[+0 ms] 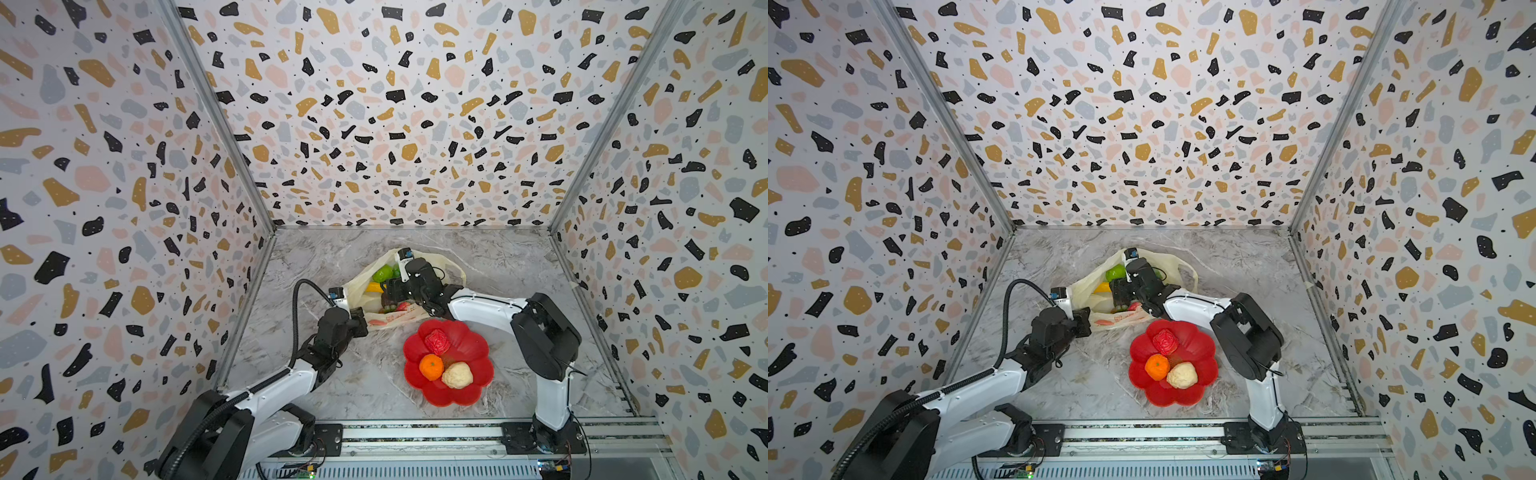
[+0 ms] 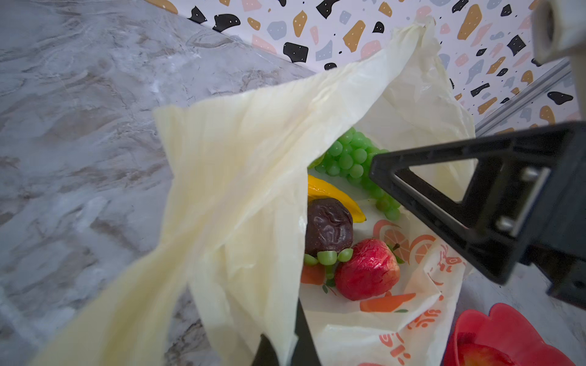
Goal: Take fruits out of the plastic bag
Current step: Pick up the fruit from the plastic bag.
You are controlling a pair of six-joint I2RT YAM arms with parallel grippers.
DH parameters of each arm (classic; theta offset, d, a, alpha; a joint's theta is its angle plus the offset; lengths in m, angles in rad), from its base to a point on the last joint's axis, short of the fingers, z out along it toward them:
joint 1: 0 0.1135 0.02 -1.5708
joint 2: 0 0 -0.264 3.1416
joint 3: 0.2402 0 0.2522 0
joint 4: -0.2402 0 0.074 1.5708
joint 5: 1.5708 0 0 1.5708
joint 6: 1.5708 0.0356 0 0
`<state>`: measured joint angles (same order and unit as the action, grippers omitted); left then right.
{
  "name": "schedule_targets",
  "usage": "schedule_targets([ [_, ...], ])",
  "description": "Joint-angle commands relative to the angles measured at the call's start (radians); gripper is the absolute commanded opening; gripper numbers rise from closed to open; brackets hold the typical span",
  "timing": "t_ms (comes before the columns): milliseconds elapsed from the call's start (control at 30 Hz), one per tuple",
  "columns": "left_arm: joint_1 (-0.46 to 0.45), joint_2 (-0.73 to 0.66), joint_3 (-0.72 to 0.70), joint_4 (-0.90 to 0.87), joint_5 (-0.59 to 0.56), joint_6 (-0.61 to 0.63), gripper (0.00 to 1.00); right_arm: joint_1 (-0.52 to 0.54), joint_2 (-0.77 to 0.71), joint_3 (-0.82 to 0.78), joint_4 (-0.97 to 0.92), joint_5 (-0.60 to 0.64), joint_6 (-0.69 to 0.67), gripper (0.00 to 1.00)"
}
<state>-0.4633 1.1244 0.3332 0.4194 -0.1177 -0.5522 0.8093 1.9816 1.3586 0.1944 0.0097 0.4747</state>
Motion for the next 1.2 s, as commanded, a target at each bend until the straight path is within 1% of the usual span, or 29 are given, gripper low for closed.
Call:
schedule_targets([
  [0, -0.005, 0.017, 0.0, 0.021, -0.016, 0.018, 0.0, 0.002, 0.045, 0.094, -0.075, 0.011, 0.007, 0.77],
  [300, -0.006, 0.006, -0.011, 0.048, 0.007, 0.005, 0.0, -0.005, 0.21, 0.285, -0.12, 0.082, -0.048, 0.78],
  [467, -0.005, 0.004, -0.014, 0.054, 0.014, 0.002, 0.0, -0.007, 0.273, 0.372, -0.145, 0.156, -0.056, 0.79],
  [600, -0.005, 0.002, -0.013, 0.057, 0.021, 0.001, 0.0, -0.007, 0.31, 0.416, -0.154, 0.206, -0.051, 0.82],
  [667, -0.005, -0.001, -0.014, 0.056, 0.021, 0.0, 0.0, -0.007, 0.328, 0.436, -0.153, 0.224, -0.054, 0.87],
  [1000, -0.005, -0.014, -0.016, 0.055, 0.022, 0.001, 0.0, -0.012, 0.439, 0.57, -0.182, 0.214, -0.078, 0.87],
  [1167, -0.005, -0.014, -0.016, 0.055, 0.021, 0.002, 0.0, -0.016, 0.491, 0.656, -0.235, 0.197, -0.081, 0.84],
])
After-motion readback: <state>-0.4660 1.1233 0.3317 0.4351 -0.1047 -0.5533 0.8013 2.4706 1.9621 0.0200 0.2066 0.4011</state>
